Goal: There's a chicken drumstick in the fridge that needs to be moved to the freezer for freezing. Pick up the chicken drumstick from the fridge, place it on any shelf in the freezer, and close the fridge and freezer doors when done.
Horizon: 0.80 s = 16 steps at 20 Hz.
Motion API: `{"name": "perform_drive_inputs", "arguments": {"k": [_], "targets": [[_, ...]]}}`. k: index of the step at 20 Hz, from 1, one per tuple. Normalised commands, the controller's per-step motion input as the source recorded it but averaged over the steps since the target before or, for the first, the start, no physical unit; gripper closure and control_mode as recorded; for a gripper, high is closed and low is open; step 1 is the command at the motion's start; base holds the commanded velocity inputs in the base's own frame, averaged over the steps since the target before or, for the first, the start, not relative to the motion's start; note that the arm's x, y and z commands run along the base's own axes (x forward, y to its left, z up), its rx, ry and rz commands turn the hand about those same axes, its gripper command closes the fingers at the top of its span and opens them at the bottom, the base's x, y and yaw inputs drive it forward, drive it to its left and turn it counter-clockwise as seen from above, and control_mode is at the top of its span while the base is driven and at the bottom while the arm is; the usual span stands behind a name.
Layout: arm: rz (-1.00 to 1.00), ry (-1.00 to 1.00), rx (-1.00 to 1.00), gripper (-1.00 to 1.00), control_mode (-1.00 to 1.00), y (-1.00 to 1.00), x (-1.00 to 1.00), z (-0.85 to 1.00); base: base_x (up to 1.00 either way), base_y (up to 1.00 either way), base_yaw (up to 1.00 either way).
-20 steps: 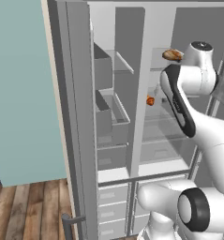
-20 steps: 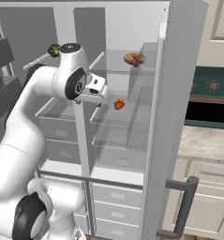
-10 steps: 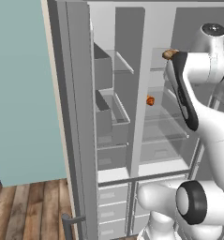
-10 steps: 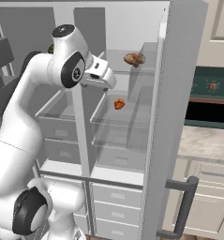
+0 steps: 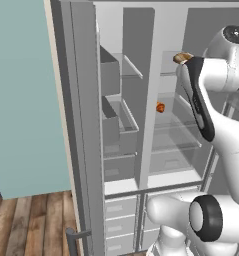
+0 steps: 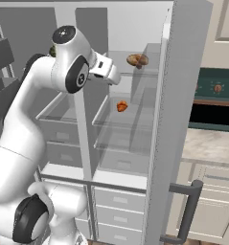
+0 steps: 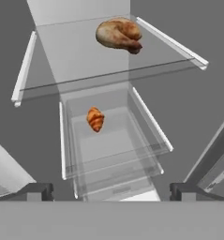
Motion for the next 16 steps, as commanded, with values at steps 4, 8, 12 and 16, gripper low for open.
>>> {"name": "perform_drive_inputs", "arguments": {"k": [4, 8, 12, 16], "targets": [[0.0, -0.15, 0.0, -1.0, -1.0, -0.09, 0.43, 0.01, 0.0, 0.0, 0.0], [0.0, -0.15, -0.01, -1.0, -1.0, -0.12, 0.19, 0.4, 0.0, 0.0, 0.0], [0.0, -0.02, -0.04, -1.0, -1.0, -0.05, 0.06, 0.27, 0.0, 0.0, 0.0], [0.0, 0.03, 0.0, -1.0, -1.0, -0.15, 0.22, 0.03, 0.0, 0.0, 0.0]]}}
